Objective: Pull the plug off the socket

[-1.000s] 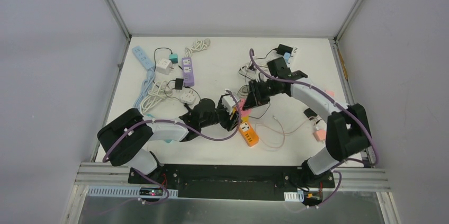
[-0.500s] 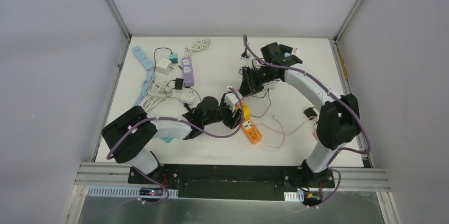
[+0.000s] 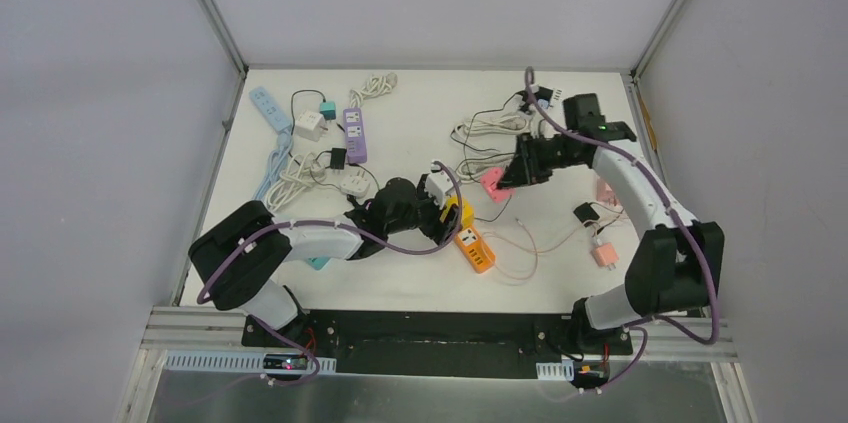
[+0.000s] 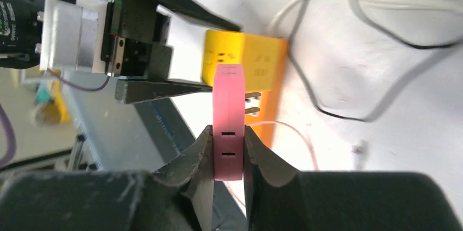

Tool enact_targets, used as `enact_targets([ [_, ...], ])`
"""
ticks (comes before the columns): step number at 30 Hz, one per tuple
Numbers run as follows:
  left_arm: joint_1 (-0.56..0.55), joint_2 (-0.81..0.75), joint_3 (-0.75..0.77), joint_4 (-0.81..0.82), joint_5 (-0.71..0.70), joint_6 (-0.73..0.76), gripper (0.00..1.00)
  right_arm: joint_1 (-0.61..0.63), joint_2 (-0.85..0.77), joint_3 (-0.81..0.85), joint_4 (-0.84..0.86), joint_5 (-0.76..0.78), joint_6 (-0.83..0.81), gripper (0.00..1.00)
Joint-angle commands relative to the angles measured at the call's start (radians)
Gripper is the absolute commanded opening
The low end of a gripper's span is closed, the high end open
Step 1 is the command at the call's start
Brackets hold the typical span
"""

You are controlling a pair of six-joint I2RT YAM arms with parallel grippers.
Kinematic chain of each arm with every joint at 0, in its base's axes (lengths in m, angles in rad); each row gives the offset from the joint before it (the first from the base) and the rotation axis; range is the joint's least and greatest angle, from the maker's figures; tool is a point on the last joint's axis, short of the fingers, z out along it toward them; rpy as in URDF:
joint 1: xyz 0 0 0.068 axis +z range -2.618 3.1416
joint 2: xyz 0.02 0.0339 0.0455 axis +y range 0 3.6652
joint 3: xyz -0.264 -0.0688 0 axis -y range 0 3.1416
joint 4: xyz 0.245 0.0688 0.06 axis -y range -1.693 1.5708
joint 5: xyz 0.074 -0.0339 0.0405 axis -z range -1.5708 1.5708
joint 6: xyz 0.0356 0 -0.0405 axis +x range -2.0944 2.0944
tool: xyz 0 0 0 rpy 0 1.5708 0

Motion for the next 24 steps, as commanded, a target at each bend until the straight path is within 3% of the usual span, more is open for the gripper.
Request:
enact_targets([
  [1, -0.007, -0.042, 0.03, -0.109, -0.021, -0.089, 0.75, -0.171, -0.105, 0.009, -0.02, 0.007, -0.132, 0.0],
  [4, -0.006, -0.065, 0.043, -0.131, -0.024, -0.107, 0.84, -0.303, -0.133, -0.022, 0.047, 0.092, -0.075, 0.0],
  [8, -0.006, -0.107, 0.057, -0.177, -0.03, -0.127, 0.99, -0.424, -0.107, -0.049, 0.115, 0.364, -0.041, 0.0],
  [13, -0.006, -0.188, 0.063, -0.237, -0.058, -0.138, 0.99, -0.459, -0.018, -0.036, 0.153, 0.588, -0.091, 0.0],
  [24, 0.0, -0.428, 0.016, -0.424, -0.186, -0.226, 0.99, -0.461, 0.183, 0.002, 0.23, 0.847, -0.167, 0.03],
])
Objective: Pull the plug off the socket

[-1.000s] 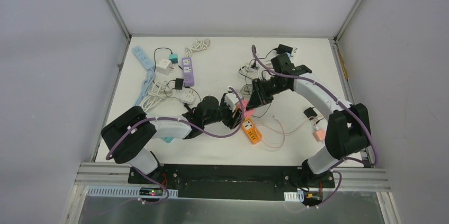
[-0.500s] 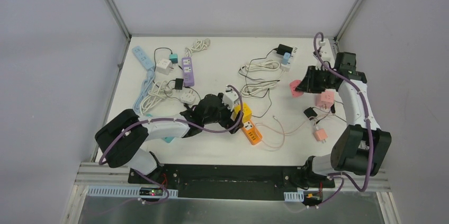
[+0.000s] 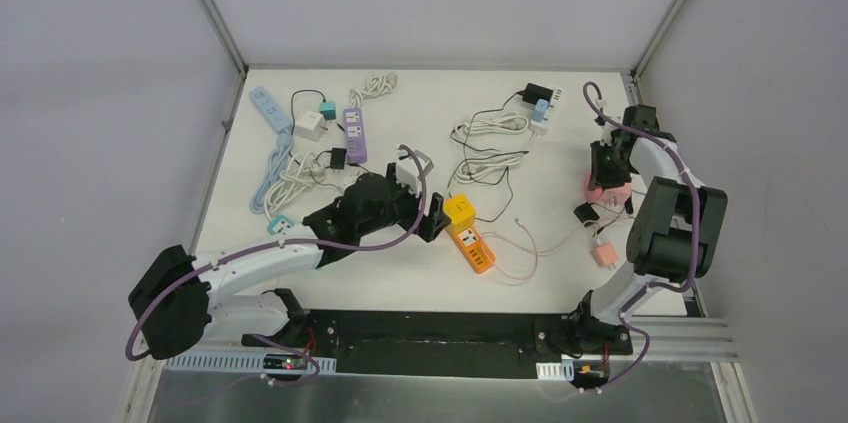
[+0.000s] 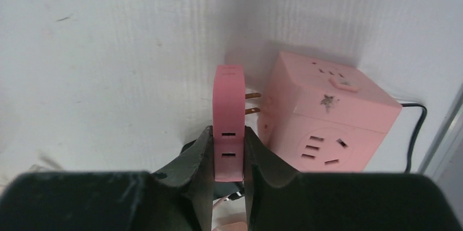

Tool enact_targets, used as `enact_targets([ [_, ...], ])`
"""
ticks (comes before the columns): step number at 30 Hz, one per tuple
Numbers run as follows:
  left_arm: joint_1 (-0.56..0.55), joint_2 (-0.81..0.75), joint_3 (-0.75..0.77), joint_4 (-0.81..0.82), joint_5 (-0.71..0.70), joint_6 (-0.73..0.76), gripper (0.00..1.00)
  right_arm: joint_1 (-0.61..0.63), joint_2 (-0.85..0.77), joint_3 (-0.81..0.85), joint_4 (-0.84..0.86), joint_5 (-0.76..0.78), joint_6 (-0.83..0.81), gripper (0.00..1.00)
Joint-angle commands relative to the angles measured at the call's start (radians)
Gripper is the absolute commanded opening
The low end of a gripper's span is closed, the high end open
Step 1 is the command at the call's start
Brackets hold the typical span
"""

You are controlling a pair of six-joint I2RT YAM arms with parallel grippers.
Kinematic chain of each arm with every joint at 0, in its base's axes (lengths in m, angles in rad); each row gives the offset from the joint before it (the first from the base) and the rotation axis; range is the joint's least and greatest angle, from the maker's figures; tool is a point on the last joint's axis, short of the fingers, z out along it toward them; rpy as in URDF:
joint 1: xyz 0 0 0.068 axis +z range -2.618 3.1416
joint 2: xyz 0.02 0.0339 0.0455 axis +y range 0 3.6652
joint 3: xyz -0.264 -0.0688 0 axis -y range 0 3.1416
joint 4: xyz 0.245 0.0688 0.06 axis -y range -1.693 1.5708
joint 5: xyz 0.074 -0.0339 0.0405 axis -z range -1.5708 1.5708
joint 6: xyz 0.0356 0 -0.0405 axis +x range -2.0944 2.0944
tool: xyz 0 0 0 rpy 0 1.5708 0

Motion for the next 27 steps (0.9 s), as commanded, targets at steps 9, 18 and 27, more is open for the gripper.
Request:
enact_targets([
  [9, 0.002, -0.247, -0.084, -0.075, -0.139, -0.153, 0.99, -0.005, 0.04, 0.036, 0.055, 0.115, -0.046, 0.42],
  [18, 0.001, -0.242, -0.085, -0.076, -0.126, -0.212, 0.99, -0.018, -0.099, 0.051, -0.009, 0.029, -0.08, 0.66],
  [27, 0.005, -0.223, -0.083, -0.054, -0.203, -0.313, 0.99, 0.003, -0.25, 0.066, -0.164, -0.42, -0.178, 0.71],
])
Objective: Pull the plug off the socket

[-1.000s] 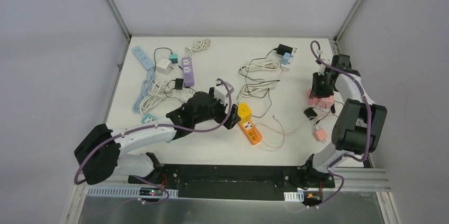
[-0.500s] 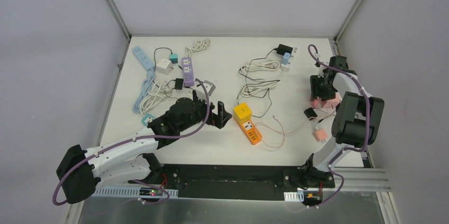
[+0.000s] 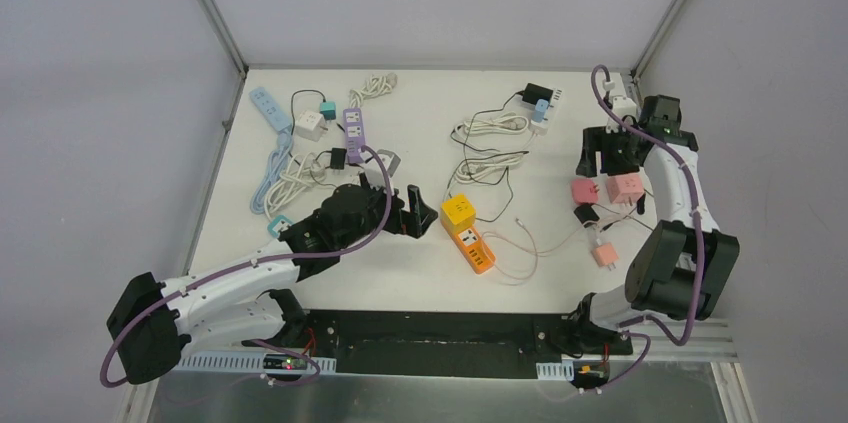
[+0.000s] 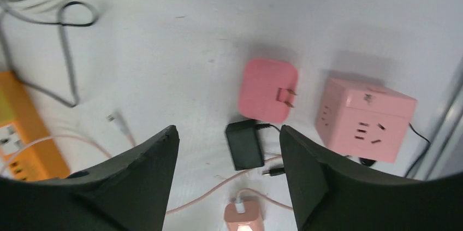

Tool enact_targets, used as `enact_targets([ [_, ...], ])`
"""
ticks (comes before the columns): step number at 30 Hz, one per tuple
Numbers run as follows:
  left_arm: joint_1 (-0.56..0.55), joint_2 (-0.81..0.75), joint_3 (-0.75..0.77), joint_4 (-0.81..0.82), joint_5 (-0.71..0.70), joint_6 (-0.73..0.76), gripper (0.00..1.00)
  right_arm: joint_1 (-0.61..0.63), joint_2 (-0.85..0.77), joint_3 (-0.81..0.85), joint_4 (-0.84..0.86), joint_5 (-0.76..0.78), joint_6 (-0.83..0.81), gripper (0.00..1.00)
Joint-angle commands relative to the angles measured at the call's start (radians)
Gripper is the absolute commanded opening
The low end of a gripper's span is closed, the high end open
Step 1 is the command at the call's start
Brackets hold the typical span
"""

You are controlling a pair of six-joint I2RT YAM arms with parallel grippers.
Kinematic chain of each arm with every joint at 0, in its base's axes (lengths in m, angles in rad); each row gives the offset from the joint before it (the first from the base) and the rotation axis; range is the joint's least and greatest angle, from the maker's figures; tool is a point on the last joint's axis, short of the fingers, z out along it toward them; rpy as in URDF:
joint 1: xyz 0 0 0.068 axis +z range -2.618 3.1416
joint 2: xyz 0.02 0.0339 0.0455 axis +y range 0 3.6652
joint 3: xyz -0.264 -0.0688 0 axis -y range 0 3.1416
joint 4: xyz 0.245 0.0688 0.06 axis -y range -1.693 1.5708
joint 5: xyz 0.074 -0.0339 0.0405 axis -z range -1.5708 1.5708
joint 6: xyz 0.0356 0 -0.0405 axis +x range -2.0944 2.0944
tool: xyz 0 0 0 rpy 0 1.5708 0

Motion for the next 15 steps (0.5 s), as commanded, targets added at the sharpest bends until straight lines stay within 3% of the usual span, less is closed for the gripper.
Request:
enact_targets([
  [1, 0.007, 0.018, 0.0, 0.041, -0.052, -0.07, 0.99, 0.032, -0.094, 0.037, -0.105, -0.35, -0.075, 0.71],
  [6, 0.024, 0.064, 0.021, 0.027, -0.014, -0.091, 0.99, 0.212, -0.144, 0.03, -0.181, -0.571, -0.147, 0.73],
  [8, 0.034, 0.08, 0.023, 0.023, 0.001, -0.109, 0.99, 0.284, -0.155, 0.028, -0.226, -0.637, -0.244, 0.79],
  [11, 0.049, 0.094, 0.021, 0.021, 0.025, -0.142, 0.99, 0.366, -0.158, 0.028, -0.421, -0.746, -0.656, 0.87],
  [13, 0.056, 0.101, 0.016, 0.019, 0.026, -0.163, 0.99, 0.398, -0.124, 0.049, -0.629, -0.783, -1.072, 0.99],
  [15, 0.062, 0.102, 0.01, 0.017, 0.027, -0.184, 0.99, 0.428, -0.065, 0.095, -0.723, -0.799, -1.255, 1.0],
])
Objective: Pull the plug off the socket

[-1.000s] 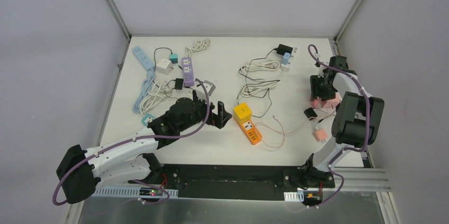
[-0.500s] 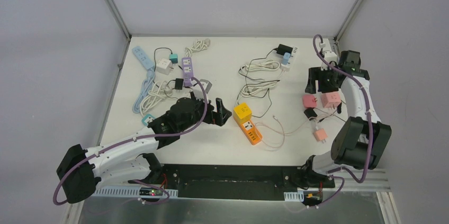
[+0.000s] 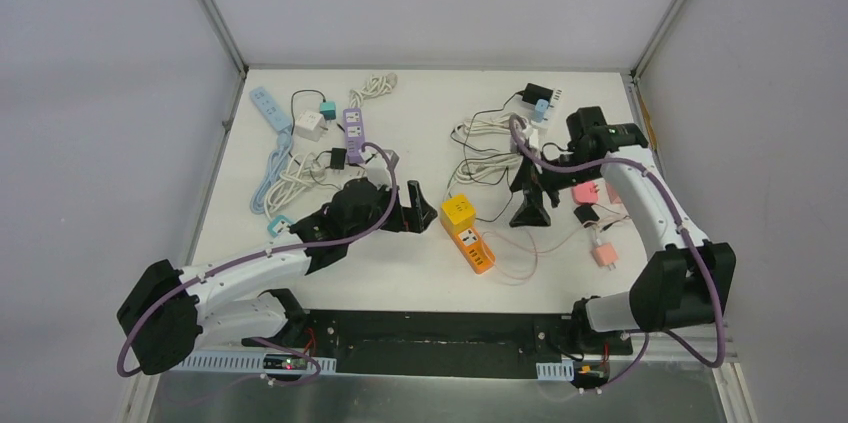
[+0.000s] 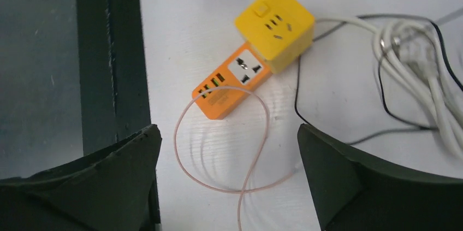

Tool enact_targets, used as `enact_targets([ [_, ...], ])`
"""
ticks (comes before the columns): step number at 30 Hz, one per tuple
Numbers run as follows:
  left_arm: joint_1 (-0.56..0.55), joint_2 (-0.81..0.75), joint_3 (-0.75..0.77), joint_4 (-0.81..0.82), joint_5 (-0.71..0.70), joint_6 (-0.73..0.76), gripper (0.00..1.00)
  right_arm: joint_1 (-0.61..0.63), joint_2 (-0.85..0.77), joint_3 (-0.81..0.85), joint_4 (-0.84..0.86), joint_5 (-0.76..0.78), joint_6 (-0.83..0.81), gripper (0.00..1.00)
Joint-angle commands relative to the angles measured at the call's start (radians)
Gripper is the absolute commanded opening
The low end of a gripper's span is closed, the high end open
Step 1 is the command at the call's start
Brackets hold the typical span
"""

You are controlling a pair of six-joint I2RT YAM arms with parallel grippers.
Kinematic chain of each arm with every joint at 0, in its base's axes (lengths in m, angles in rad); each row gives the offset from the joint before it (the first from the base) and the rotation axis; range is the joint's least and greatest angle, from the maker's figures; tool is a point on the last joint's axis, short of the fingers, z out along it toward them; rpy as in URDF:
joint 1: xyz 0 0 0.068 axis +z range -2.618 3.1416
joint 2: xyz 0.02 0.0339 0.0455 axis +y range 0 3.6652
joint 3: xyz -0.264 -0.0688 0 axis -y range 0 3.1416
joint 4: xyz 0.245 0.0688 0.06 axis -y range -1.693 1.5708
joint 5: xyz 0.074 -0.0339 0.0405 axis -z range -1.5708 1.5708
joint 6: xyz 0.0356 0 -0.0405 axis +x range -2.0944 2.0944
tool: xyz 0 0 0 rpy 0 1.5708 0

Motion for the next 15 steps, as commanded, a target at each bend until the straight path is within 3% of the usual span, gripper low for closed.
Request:
enact_targets([
  [1, 0.019, 0.001, 0.005, 0.017, 0.019, -0.071, 0.99, 0.06, 0.079, 0.106, -0.339, -0.159, -0.685, 1.0],
  [5, 0.027, -0.017, -0.012, 0.007, 0.019, -0.113, 0.99, 0.168, 0.192, 0.194, -0.313, -0.056, -0.757, 1.0],
  [15, 0.032, -0.141, -0.09, -0.078, -0.05, -0.209, 0.97, 0.405, 0.351, 0.318, -0.052, 0.227, -0.576, 1.0],
])
